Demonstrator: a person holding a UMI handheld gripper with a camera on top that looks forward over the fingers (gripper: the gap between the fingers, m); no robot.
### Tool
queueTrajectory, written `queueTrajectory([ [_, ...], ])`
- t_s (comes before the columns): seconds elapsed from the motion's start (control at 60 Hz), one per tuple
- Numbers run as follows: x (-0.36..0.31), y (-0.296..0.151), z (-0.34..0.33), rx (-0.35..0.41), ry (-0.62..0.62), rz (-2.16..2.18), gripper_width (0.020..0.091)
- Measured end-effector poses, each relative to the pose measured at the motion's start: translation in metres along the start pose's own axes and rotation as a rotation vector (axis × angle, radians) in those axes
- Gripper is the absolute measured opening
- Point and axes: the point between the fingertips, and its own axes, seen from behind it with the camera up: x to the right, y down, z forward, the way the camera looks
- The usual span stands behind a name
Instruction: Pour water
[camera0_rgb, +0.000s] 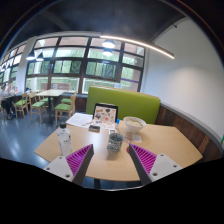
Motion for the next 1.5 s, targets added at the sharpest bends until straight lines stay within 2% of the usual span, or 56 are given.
queueTrajectory([
  [0.233,0.007,-0.003,-0.003,0.008,0.015,-0.02,0.0809],
  [0.367,-0.011,0.003,0.004,0.0,-0.019,-0.016,0.0808],
  [0.567,-0.094,0.04,0.04,-0.066,-0.157,0.026,0.0808],
  [0.783,-0.195,0.073,0.098,-0.096,-0.253,0.022,0.0815],
  [0.933,-0.221,0.065,0.14,-0.036,-0.207,0.05,0.0816],
  [1.1,-0.22,0.06,0.185,-0.027,-0.125,0.064,0.0812],
  [1.117,-0.222,0.06,0.189,-0.029,-0.123,0.059,0.0801],
  [1.167,-0.227,0.065,0.196,-0.043,-0.125,0.051,0.0567],
  [1.2,-0.228,0.059,0.199,-0.022,-0.118,0.063,0.056],
  [1.35,-0.222,0.058,0.211,0.002,-0.113,0.058,0.0434],
  [1.417,-0.223,0.056,0.215,0.028,-0.132,0.027,0.0433],
  [1.5,-0.22,0.055,0.217,0.019,-0.138,0.06,0.0432],
])
